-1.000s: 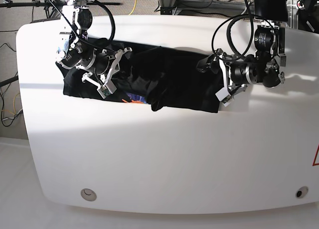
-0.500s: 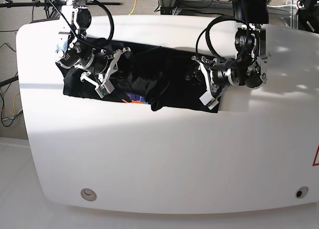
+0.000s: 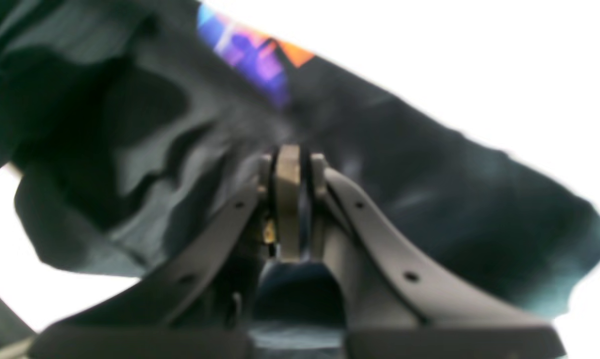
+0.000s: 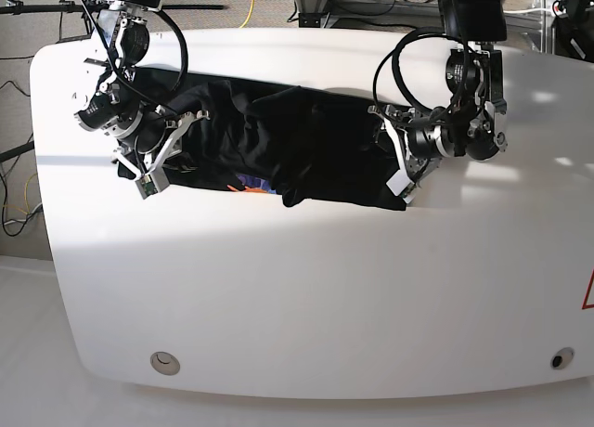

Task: Fold the T-shirt properly
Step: 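Drag the strip end held by the right gripper outward along the table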

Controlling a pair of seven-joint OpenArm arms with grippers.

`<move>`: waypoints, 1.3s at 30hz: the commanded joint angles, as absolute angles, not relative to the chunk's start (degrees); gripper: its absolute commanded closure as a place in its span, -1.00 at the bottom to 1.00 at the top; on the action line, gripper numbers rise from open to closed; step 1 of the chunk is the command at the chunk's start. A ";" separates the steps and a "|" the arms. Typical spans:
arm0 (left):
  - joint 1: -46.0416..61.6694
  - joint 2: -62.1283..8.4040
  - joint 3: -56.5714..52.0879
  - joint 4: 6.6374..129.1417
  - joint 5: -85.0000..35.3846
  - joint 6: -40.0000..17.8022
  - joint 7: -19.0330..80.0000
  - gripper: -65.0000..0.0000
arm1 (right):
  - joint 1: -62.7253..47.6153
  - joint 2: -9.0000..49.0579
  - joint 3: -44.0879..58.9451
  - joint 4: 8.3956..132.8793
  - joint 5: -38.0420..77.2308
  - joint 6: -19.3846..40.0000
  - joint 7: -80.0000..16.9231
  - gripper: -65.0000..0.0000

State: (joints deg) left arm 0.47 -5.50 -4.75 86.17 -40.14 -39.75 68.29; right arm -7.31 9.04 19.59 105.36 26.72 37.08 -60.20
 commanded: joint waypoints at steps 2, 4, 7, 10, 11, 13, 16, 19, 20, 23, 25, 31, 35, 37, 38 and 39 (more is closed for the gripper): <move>-0.46 -6.20 -5.57 87.75 -42.22 -40.00 66.85 0.31 | -5.54 9.12 21.00 111.41 27.72 37.58 -63.57 0.87; -0.40 -6.36 -5.93 87.85 -42.41 -40.00 66.82 0.39 | -5.15 9.09 21.23 112.42 27.76 37.72 -64.84 0.88; -0.19 -6.65 -6.27 87.90 -42.43 -40.00 66.47 0.56 | -4.70 9.08 21.27 112.99 27.75 37.81 -66.11 0.89; 0.35 -7.10 -6.41 87.88 -42.06 -40.00 66.76 0.79 | -4.44 9.14 21.04 112.51 27.78 37.64 -66.61 0.89; 0.55 -7.27 -6.43 87.87 -41.84 -40.00 66.91 0.85 | -4.39 9.15 20.89 112.28 27.75 37.58 -66.69 0.89; 1.12 -7.61 -6.91 87.84 -40.75 -40.00 66.37 0.96 | -4.33 9.26 18.88 112.88 27.62 37.61 -66.67 0.91; 2.25 -8.60 -7.06 88.45 -40.11 -40.00 66.03 1.00 | -4.26 9.06 16.92 111.70 27.70 37.65 -66.24 0.92; 3.49 -9.72 -6.99 89.30 -39.35 -40.00 65.69 1.00 | -4.23 8.59 14.38 110.01 27.74 37.77 -65.45 0.93; 3.91 -10.11 -6.94 89.68 -39.18 -40.00 65.61 1.00 | -4.11 8.34 13.44 109.38 27.71 37.77 -65.18 0.93; 6.27 -12.81 -6.96 91.79 -39.44 -40.00 65.03 0.94 | -2.76 6.99 6.80 105.61 27.30 38.06 -64.26 0.95; 6.81 -13.59 -7.08 92.22 -39.56 -40.00 64.82 0.92 | -2.32 6.69 5.13 103.98 27.22 38.06 -63.89 0.96; 7.53 -14.62 -7.57 92.14 -39.91 -40.00 64.37 0.88 | -0.40 6.27 3.24 99.64 26.88 38.55 -63.20 0.97; 6.78 -13.52 -8.63 90.74 -39.59 -40.00 64.60 0.89 | 1.91 7.04 5.15 94.16 26.23 39.91 -61.85 0.98; 6.41 -13.04 -8.81 90.40 -39.62 -40.00 64.70 0.88 | 2.77 7.32 6.82 92.79 26.18 40.00 -61.75 0.96; 6.22 -12.76 -8.80 90.33 -39.60 -40.00 64.71 0.88 | 3.06 7.47 7.96 92.28 26.15 40.00 -61.72 0.94; 6.02 -12.48 -8.78 90.26 -39.57 -40.00 64.71 0.88 | 3.34 7.61 9.10 91.77 26.12 40.00 -61.69 0.93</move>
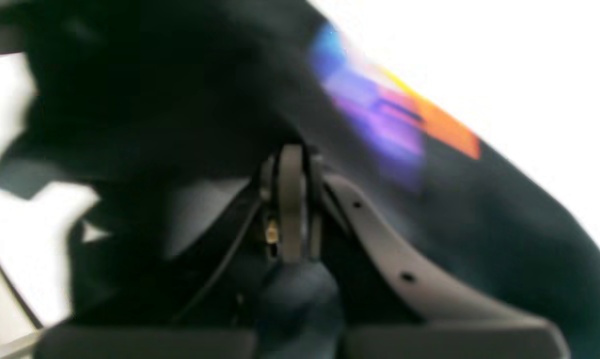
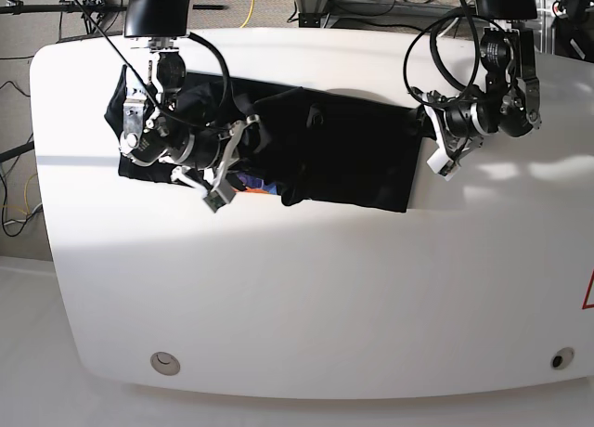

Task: Fold the T-shirt properly
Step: 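Drag the strip end held by the right gripper outward along the table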

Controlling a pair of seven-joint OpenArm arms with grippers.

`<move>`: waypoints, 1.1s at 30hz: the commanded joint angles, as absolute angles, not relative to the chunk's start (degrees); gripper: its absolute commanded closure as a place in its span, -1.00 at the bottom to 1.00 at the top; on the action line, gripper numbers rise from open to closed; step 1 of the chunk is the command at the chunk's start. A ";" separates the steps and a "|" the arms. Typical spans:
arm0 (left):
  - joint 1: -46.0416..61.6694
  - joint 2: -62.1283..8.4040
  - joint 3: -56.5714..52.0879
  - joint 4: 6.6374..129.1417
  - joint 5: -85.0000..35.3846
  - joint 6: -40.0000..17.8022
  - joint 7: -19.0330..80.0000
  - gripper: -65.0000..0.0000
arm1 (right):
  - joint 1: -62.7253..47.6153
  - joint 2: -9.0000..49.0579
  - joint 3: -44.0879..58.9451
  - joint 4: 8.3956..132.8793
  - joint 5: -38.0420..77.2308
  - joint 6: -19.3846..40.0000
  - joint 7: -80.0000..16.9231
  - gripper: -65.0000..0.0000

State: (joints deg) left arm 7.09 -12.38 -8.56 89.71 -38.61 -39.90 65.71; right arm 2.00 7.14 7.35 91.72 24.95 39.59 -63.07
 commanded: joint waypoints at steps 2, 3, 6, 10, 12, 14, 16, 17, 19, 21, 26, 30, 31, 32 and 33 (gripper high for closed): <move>5.75 -12.15 -8.58 90.02 -39.57 -40.00 64.62 0.87 | 3.70 7.66 11.61 90.95 25.96 40.00 -61.79 0.88; 5.46 -12.24 -8.31 89.66 -39.84 -40.00 64.68 0.88 | 3.20 6.93 15.19 90.21 25.95 40.00 -62.80 0.78; 5.00 -12.48 -7.91 89.10 -40.18 -40.00 64.77 0.89 | 2.50 5.63 21.78 89.63 25.76 40.00 -65.00 0.49; 4.75 -12.56 -7.72 89.02 -40.22 -40.00 64.80 0.90 | 1.81 4.49 27.59 90.45 25.97 40.00 -67.51 0.14; 4.62 -12.49 -7.79 88.98 -40.25 -40.00 64.89 0.90 | 1.53 4.20 29.81 90.68 26.55 40.00 -68.22 0.03; 4.77 -12.68 -8.22 89.38 -39.82 -40.00 65.38 0.91 | 1.61 3.64 33.22 91.50 29.14 39.51 -68.28 -0.04; 4.71 -12.66 -8.22 89.36 -39.82 -40.00 65.47 0.91 | 1.52 3.56 34.12 91.89 30.72 39.60 -68.88 -0.04; 4.66 -12.68 -8.21 89.30 -39.81 -40.00 65.51 0.91 | 1.53 3.53 34.52 92.12 31.42 39.60 -69.13 -0.04; 4.59 -12.70 -8.18 89.28 -39.81 -40.00 65.58 0.92 | 1.50 3.46 35.30 92.58 32.71 39.61 -69.65 -0.05; 4.53 -12.70 -8.11 89.30 -39.87 -40.00 65.60 0.92 | 1.42 3.31 36.12 92.88 33.74 39.63 -70.16 -0.07; 4.55 -12.80 -7.96 89.21 -39.07 -40.00 66.12 0.93 | 0.85 2.26 37.63 92.91 35.17 39.26 -70.42 -0.11; 4.53 -12.82 -7.96 89.20 -39.04 -40.00 66.07 0.92 | 0.61 2.12 38.32 92.59 34.72 39.08 -70.23 -0.13; 4.56 -12.85 -8.00 89.19 -38.96 -40.00 66.07 0.92 | 0.53 2.11 38.50 92.49 34.67 39.04 -70.09 -0.13; 4.59 -12.88 -8.04 89.19 -38.87 -40.00 66.07 0.92 | 0.44 2.10 38.68 92.40 34.63 39.01 -69.94 -0.14; 4.62 -12.90 -8.05 89.24 -38.79 -40.00 66.08 0.92 | 0.34 2.12 38.80 92.28 34.61 39.02 -69.80 -0.14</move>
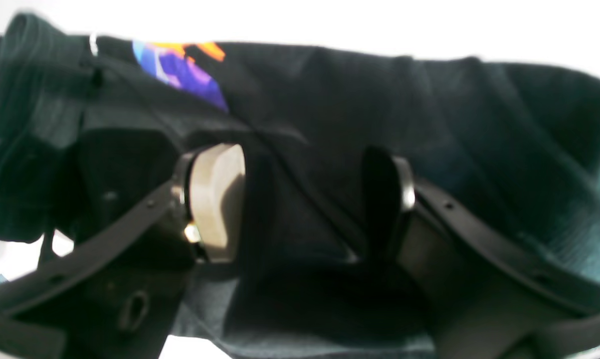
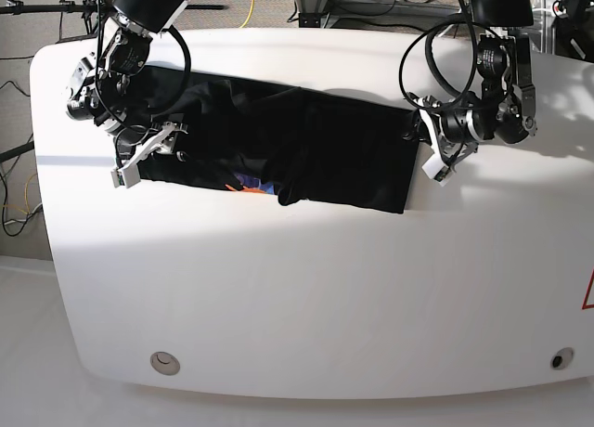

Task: Fold the T-shirt properly
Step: 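Drag the strip end held by the right gripper outward along the table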

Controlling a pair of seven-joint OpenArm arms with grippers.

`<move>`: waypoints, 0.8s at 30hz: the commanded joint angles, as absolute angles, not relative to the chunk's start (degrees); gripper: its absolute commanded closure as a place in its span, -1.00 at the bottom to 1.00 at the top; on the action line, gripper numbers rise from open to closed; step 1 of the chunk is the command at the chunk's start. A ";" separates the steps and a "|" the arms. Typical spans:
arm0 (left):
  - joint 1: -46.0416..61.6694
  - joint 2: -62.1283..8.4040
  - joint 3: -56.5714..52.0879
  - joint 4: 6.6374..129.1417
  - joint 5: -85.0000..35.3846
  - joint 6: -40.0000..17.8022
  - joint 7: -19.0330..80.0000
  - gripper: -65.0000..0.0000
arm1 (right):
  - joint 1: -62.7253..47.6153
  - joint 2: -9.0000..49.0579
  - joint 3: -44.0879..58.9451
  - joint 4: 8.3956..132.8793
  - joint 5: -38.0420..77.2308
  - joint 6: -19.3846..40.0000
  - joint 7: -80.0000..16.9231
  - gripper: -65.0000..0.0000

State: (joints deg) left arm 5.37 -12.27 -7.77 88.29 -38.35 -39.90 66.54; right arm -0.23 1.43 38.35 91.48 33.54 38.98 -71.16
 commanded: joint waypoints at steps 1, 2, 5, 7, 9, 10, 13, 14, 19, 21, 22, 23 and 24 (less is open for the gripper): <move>4.66 -12.91 -8.07 89.29 -38.71 -40.00 66.08 0.92 | 0.23 2.14 38.92 92.17 34.59 39.03 -69.66 -0.15; 4.90 -12.96 -8.07 89.18 -38.49 -40.00 66.49 0.92 | -0.34 2.23 39.00 92.29 35.09 39.17 -69.67 -0.14; 5.22 -13.04 -8.07 89.10 -38.10 -40.00 66.95 0.92 | -1.13 2.36 39.66 92.33 35.72 39.33 -69.41 -0.17; 5.36 -13.06 -8.09 89.14 -38.01 -40.00 67.05 0.92 | -1.28 2.43 40.27 92.30 36.04 39.24 -69.12 -0.21; 5.35 -13.08 -8.03 89.05 -37.98 -40.00 67.07 0.92 | -1.37 2.47 41.04 92.32 36.15 39.18 -68.87 -0.26; 5.37 -13.08 -7.99 89.04 -37.97 -40.00 67.11 0.92 | -1.36 2.42 41.43 92.37 36.11 39.18 -68.83 -0.28; 5.36 -12.94 -7.76 88.84 -38.39 -40.00 68.04 0.91 | -1.04 2.02 43.61 92.34 34.74 38.34 -68.56 -0.41; 5.39 -12.93 -7.75 88.83 -38.40 -40.00 68.06 0.91 | -0.91 2.05 44.32 92.38 34.55 38.34 -68.57 -0.43; 5.53 -12.89 -7.79 88.87 -38.35 -40.00 68.17 0.91 | -0.10 2.41 47.82 92.08 33.70 38.42 -68.58 -0.53; 5.56 -12.89 -7.74 88.80 -38.41 -40.00 68.13 0.90 | 0.36 2.57 48.83 92.03 33.60 38.45 -68.54 -0.56; 5.64 -12.92 -7.69 88.68 -38.40 -40.00 68.02 0.91 | 0.69 2.86 49.92 92.19 33.71 37.83 -68.68 -0.59; 5.72 -12.95 -7.64 88.57 -38.38 -40.00 67.91 0.91 | 1.01 3.14 51.01 92.35 33.83 37.20 -68.81 -0.62; 5.71 -12.94 -7.64 88.59 -38.43 -40.00 67.91 0.91 | 1.18 3.28 51.36 92.36 33.82 37.12 -68.88 -0.63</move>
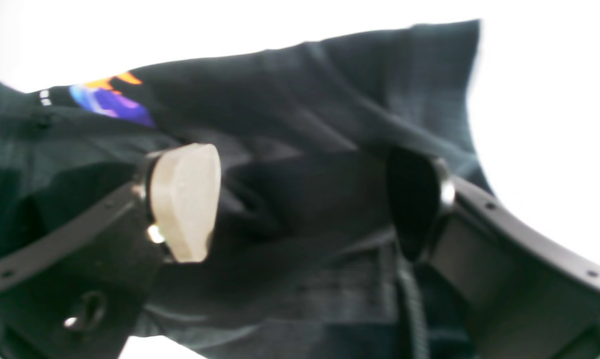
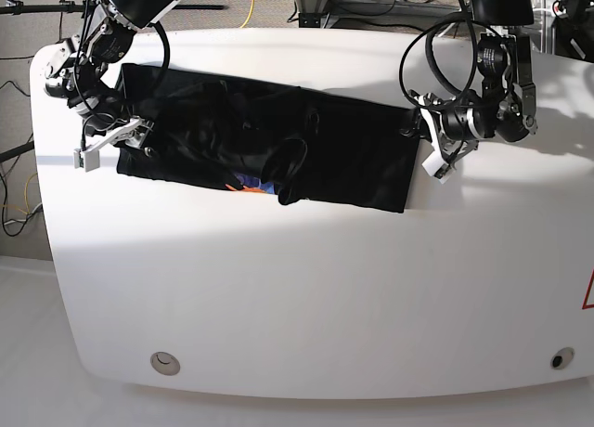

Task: Fold the T-shirt properly
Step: 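Drag the strip end held by the right gripper outward along the table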

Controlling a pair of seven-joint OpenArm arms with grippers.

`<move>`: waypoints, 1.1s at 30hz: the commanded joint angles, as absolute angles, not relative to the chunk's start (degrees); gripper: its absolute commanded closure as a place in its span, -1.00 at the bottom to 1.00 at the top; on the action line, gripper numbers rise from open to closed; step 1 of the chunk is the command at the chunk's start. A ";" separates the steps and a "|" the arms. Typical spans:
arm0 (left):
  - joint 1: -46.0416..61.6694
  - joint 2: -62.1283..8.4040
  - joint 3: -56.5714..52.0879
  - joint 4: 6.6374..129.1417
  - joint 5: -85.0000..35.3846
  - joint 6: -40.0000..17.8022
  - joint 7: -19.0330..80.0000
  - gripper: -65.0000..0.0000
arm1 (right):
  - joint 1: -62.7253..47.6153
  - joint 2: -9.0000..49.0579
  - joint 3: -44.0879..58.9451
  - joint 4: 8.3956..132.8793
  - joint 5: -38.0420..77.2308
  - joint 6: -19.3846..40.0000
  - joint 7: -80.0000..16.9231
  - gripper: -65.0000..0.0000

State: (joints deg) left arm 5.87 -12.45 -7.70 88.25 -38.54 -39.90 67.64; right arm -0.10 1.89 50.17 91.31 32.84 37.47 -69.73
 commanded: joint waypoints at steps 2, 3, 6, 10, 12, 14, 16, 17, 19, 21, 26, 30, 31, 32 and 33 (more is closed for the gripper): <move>5.70 -12.93 -7.66 88.58 -38.53 -40.00 67.95 0.91 | 1.46 3.55 51.92 92.51 33.85 37.03 -69.04 -0.63; 5.69 -12.95 -7.69 88.55 -38.58 -40.00 67.99 0.91 | 1.57 3.69 52.13 92.65 33.88 37.02 -69.14 -0.64; 5.69 -12.92 -7.66 88.52 -38.66 -40.00 67.85 0.91 | 1.59 4.31 52.48 92.78 33.86 37.02 -69.40 -0.63; 5.56 -12.34 -7.55 88.19 -38.55 -40.00 67.13 0.92 | 0.94 5.61 52.54 92.03 34.66 36.05 -68.11 -0.63; 5.53 -12.14 -7.38 88.13 -38.54 -40.00 66.89 0.92 | 0.79 5.98 52.70 91.91 34.79 36.11 -67.81 -0.63; 5.53 -11.91 -7.16 88.07 -38.53 -40.00 66.67 0.92 | 0.65 6.28 52.87 91.81 34.93 36.23 -67.53 -0.63; 5.55 -11.63 -6.94 87.97 -38.49 -40.00 66.52 0.92 | 0.51 6.39 53.28 91.75 34.97 36.34 -67.31 -0.63; 5.57 -11.46 -6.82 87.89 -38.48 -40.00 66.53 0.92 | 0.43 6.37 53.56 91.70 34.95 36.37 -67.20 -0.63; 5.50 -10.69 -6.41 88.04 -38.75 -40.00 67.07 0.92 | -0.85 6.18 54.29 91.23 33.96 37.03 -67.22 -0.63; 5.55 -10.33 -6.23 87.90 -38.76 -40.00 67.08 0.92 | -0.97 6.19 54.76 90.98 33.77 37.28 -66.98 -0.63; 5.51 -10.03 -6.00 87.72 -38.76 -40.00 67.12 0.92 | -1.27 6.79 55.80 89.24 34.23 39.05 -66.48 -0.62; 5.42 -11.26 -6.61 88.01 -38.61 -40.00 67.17 0.93 | -1.40 10.20 55.82 84.17 38.66 40.00 -63.75 -0.63; 5.42 -11.38 -6.69 88.04 -38.60 -40.00 67.18 0.93 | -1.49 10.94 55.80 83.20 40.02 40.00 -63.39 -0.63; 5.37 -11.49 -6.73 88.05 -38.58 -40.00 67.12 0.93 | -1.55 11.70 55.74 82.22 41.28 40.00 -63.15 -0.63; 5.32 -11.60 -6.76 88.06 -38.56 -40.00 67.05 0.92 | -1.62 12.46 55.69 81.24 42.54 40.00 -62.91 -0.64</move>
State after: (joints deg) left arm 5.85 -10.74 -6.44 87.31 -39.48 -39.97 66.54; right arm -1.96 9.65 55.48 81.89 39.59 39.62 -64.36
